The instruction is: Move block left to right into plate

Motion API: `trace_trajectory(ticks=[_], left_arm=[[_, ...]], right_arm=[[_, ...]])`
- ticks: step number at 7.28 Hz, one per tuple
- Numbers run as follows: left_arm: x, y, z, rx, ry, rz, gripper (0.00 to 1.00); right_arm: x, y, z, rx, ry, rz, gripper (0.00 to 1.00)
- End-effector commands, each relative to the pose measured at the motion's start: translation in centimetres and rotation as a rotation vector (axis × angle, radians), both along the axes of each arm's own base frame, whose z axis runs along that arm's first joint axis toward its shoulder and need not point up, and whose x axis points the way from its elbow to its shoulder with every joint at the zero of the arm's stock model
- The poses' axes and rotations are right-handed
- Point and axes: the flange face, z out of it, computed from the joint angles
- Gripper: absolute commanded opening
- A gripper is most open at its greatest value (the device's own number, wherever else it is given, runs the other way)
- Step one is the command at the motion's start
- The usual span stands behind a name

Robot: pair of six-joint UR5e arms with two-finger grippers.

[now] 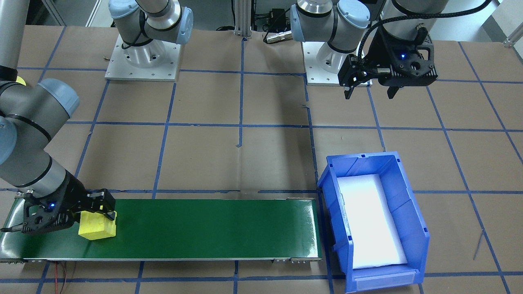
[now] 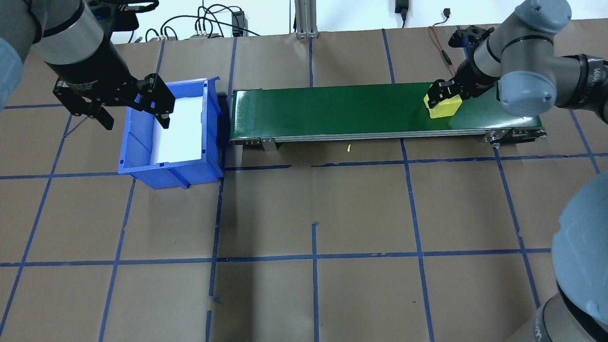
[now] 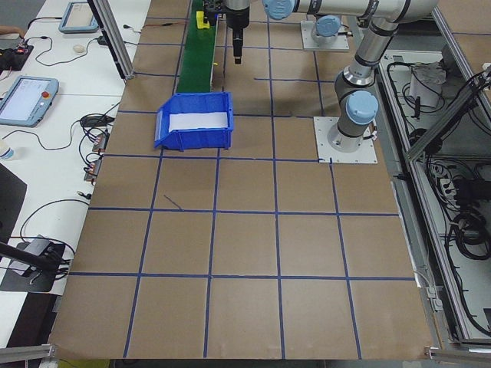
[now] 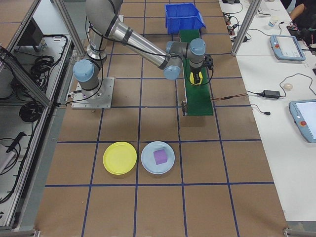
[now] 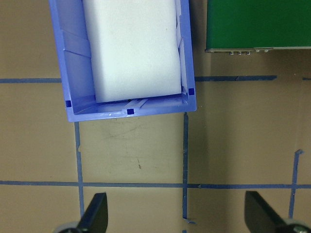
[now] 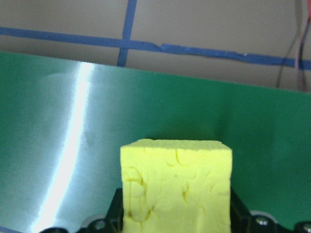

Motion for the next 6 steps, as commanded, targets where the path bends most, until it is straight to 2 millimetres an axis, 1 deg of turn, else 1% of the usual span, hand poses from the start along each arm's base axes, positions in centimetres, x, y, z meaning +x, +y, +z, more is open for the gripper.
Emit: trace_trajectory(ticks=[1, 2, 3, 4, 5, 6], left_arm=[[0.0, 0.0, 0.1, -0.001, 0.000, 0.000, 1.00], [0.0, 0.0, 0.0, 0.000, 0.000, 0.000, 1.00], [0.0, 0.0, 0.0, 0.000, 0.003, 0.000, 1.00], [0.0, 0.0, 0.0, 0.000, 0.003, 0.000, 1.00], [0.0, 0.0, 0.0, 0.000, 0.003, 0.000, 1.00], [0.0, 0.0, 0.0, 0.000, 0.002, 0.000, 1.00]], right_arm=[[-3.4, -0.5, 6.0, -0.076, 0.279, 0.217, 0.24], [-8.2, 1.1, 8.7, -0.072, 0.383, 0.272, 0.24], [-15.5, 4.7, 9.6, 0.002, 0.409, 0.256, 0.24], [-24.6, 9.7, 10.9, 0.038, 0.435, 0.246, 0.24], [-33.2, 16.3, 9.0, 0.114, 0.400, 0.142, 0.24], [-39.0, 23.1, 7.0, 0.168, 0.357, 0.109, 0.24]])
